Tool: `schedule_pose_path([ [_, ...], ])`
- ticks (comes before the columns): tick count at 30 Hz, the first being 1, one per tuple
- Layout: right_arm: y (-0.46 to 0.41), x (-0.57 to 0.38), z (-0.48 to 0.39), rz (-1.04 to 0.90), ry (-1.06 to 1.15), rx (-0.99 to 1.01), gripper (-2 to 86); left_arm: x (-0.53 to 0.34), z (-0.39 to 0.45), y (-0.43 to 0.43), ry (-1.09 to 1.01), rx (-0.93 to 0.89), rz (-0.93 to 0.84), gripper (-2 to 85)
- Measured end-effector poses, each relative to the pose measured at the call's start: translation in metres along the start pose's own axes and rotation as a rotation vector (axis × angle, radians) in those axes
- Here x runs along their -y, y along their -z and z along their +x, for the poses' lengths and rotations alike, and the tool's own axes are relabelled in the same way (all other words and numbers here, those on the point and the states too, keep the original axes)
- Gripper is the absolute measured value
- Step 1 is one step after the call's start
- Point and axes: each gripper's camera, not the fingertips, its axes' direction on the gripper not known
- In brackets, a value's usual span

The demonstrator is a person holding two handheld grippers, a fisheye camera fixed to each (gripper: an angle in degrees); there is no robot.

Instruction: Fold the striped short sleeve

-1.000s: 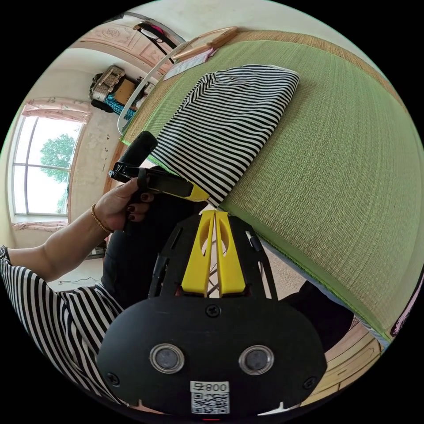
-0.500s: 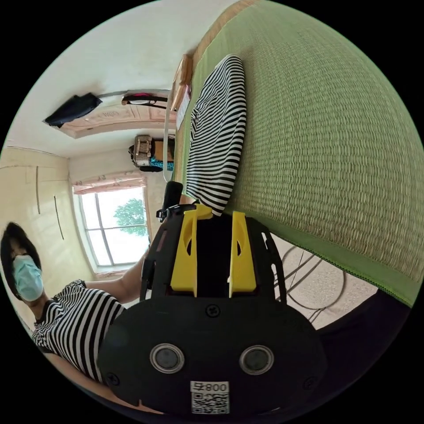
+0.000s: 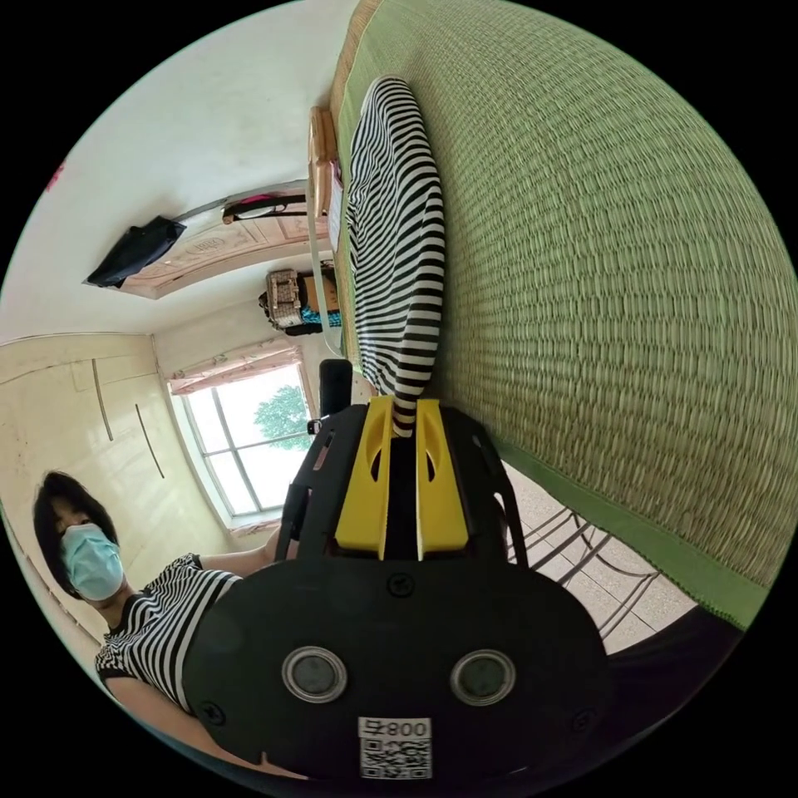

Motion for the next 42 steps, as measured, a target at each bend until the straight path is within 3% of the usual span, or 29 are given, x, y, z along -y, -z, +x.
schedule_pose_path([
  [8, -0.003, -0.004, 0.004, 0.025, -0.004, 0.031, 1.5, -0.029, -0.008, 0.017, -0.032, -0.025, 0.029, 1.5],
  [17, -0.015, 0.002, -0.016, 0.018, 0.035, 0.045, 1.1, -0.094, -0.027, 0.086, -0.04, -0.075, 0.242, 3.4],
  [22, -0.022, 0.004, -0.028, 0.011, 0.052, 0.046, 1.0, -0.146, -0.055, 0.135, 0.02, -0.112, 0.448, 6.9],
  [30, -0.035, 0.012, -0.049, 0.002, 0.074, 0.049, 1.0, -0.193, -0.092, 0.174, 0.116, -0.133, 0.618, 9.1],
  [42, -0.055, 0.039, -0.1, -0.014, 0.131, 0.042, 1.0, -0.2, -0.106, 0.197, 0.164, -0.145, 0.575, 11.3],
])
